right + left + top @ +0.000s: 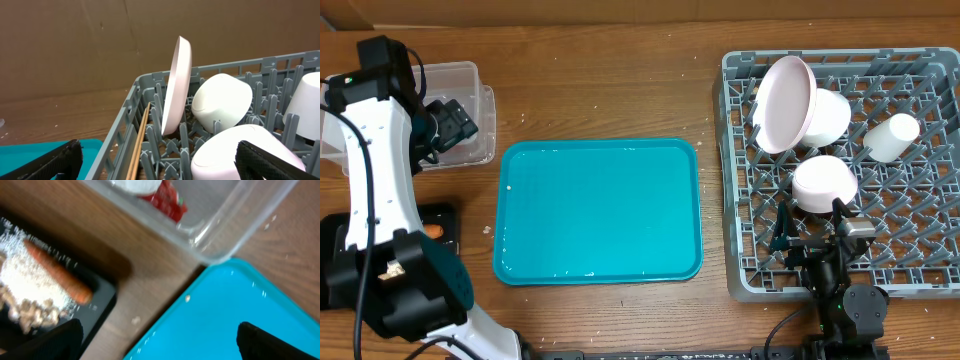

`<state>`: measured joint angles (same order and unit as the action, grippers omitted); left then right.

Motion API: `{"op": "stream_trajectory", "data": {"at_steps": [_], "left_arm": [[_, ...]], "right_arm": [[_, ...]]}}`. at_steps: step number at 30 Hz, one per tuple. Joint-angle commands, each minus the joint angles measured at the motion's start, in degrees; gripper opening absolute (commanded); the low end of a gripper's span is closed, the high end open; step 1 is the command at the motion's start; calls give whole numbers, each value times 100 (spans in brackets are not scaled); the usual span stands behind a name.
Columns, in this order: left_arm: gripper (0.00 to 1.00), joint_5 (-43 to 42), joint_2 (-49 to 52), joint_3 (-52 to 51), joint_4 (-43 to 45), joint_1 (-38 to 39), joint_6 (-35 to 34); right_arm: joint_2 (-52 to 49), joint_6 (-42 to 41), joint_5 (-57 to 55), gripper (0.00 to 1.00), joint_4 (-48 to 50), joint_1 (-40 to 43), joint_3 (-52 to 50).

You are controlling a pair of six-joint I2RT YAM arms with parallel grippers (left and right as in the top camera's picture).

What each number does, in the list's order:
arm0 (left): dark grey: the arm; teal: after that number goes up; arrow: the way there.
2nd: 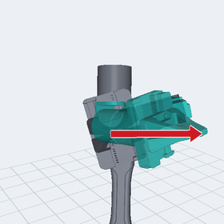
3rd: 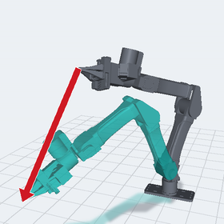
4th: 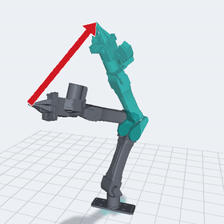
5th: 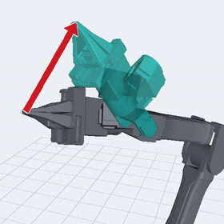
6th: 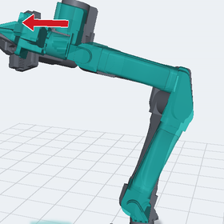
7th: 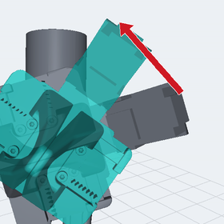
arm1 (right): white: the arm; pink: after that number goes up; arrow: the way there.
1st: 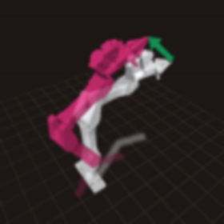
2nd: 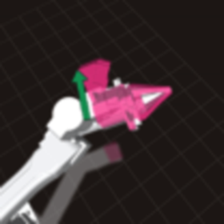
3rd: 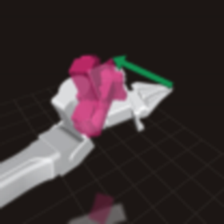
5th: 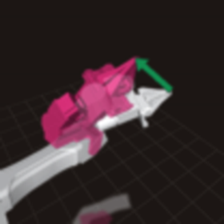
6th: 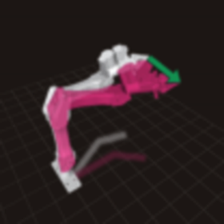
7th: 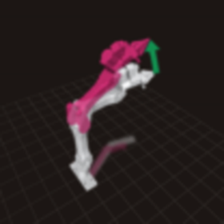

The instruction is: Sort waste into correct bins and load items into the dishwasher

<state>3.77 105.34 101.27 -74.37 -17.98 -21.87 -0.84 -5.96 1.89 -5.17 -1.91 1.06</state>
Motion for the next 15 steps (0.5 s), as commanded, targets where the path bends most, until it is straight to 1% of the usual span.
{"op": "stream_trajectory", "data": {"at_steps": [1, 6, 15], "left_arm": [[100, 92, -605, -407, 70, 85, 328], [100, -50, -1561, -1996, 1196, 203, 492], [100, -1510, -3370, -5285, 4142, 269, 1292]], "right_arm": [[68, 42, -76, 100, 35, 4, -59], [68, 42, -76, 100, 35, 4, -59], [68, 42, -76, 100, 35, 4, -59]]}}
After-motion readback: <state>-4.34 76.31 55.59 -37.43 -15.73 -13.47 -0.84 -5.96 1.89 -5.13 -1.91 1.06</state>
